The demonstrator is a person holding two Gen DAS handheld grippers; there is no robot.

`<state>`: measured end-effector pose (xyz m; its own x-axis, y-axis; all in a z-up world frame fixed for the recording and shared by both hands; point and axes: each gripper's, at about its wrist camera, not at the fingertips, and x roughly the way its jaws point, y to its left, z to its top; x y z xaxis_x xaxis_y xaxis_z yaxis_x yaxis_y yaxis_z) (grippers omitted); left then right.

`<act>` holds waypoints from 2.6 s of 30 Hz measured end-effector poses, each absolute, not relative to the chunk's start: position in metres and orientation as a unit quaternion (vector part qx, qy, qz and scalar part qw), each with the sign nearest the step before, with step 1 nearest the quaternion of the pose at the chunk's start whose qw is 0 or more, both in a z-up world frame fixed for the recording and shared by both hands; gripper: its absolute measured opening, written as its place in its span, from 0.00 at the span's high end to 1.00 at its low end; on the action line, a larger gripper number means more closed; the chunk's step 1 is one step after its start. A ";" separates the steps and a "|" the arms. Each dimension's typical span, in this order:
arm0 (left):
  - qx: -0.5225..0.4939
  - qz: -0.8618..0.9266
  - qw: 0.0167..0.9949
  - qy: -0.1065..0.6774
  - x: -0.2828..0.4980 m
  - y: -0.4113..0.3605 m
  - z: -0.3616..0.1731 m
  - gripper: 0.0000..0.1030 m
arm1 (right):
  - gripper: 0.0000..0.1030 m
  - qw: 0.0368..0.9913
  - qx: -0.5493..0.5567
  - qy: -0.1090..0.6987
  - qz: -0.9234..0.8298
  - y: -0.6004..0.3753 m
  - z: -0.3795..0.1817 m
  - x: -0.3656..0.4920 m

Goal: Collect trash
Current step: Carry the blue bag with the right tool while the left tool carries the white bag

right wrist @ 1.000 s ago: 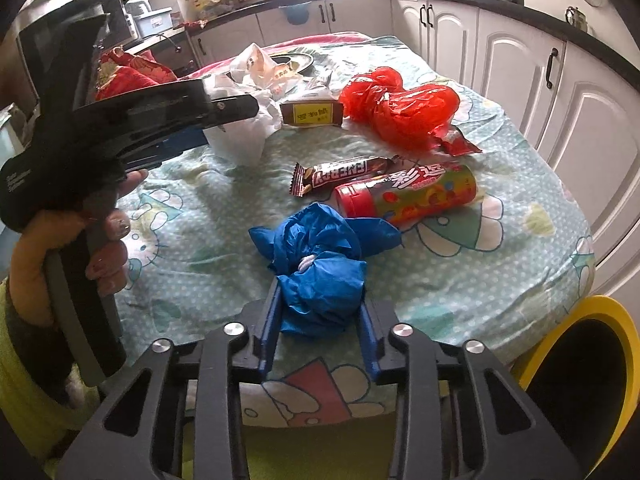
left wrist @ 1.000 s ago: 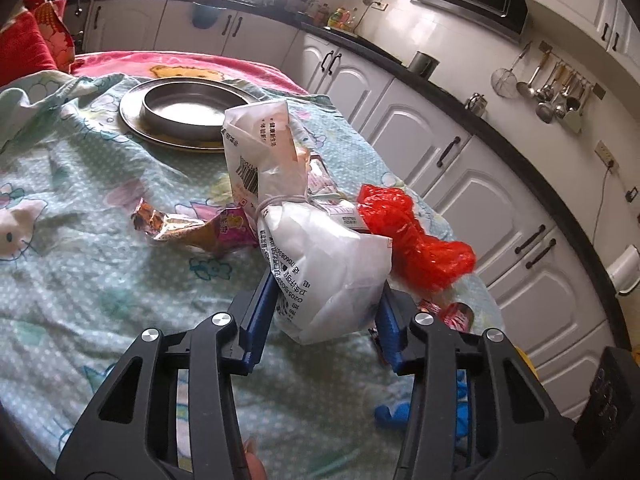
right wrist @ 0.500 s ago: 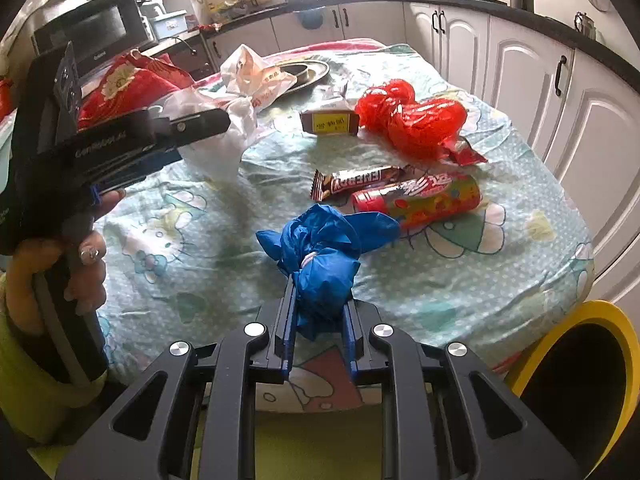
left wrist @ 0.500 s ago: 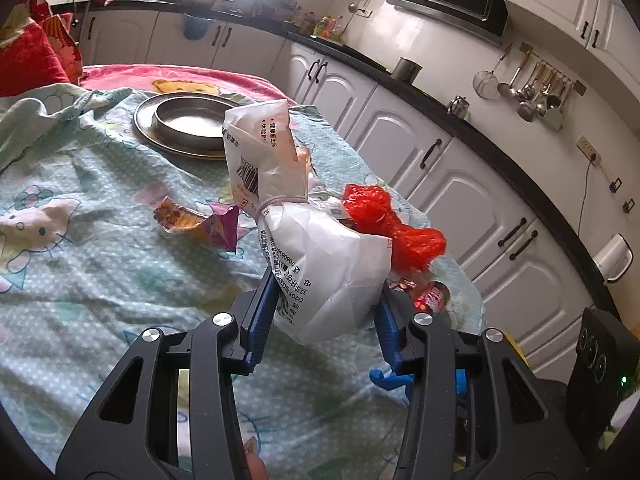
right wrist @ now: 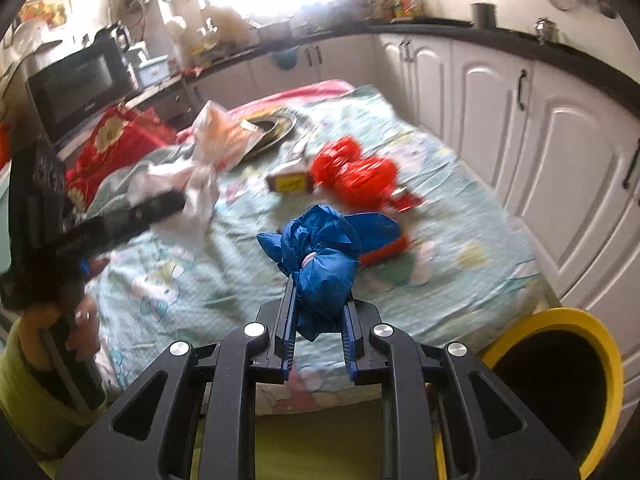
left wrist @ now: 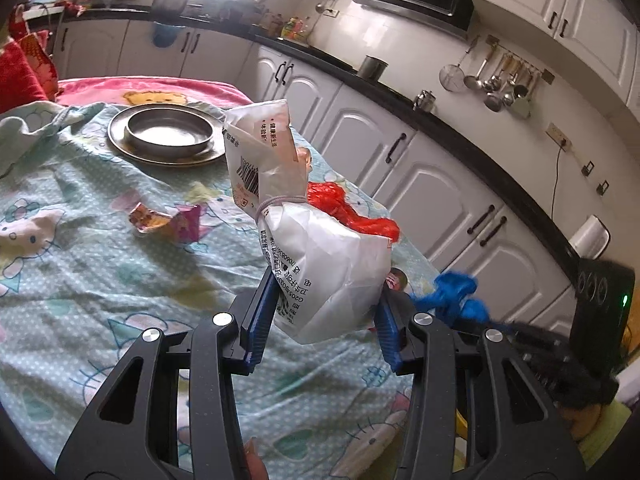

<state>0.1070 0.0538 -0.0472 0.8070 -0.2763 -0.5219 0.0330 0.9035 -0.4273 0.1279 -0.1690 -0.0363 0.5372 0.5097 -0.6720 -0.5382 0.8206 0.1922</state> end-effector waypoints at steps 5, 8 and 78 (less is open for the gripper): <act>-0.185 -0.089 0.932 0.299 0.104 0.041 -0.042 0.64 | 0.82 0.891 -0.006 0.357 0.281 -0.190 -0.023 0.131; -0.178 -0.093 0.933 0.297 0.101 0.035 -0.039 0.64 | 0.82 0.897 -0.001 0.348 0.273 -0.201 -0.019 0.132; 0.001 -0.293 0.874 0.389 0.109 -0.180 -0.083 0.64 | 0.82 0.929 0.101 0.351 0.054 -0.419 -0.076 0.086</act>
<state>0.1088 -0.1798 -0.0830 0.5265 -0.5111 -0.6794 0.5125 0.8284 -0.2261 0.0861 -0.4188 -0.0760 0.7474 0.1706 -0.6421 -0.0285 0.9738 0.2256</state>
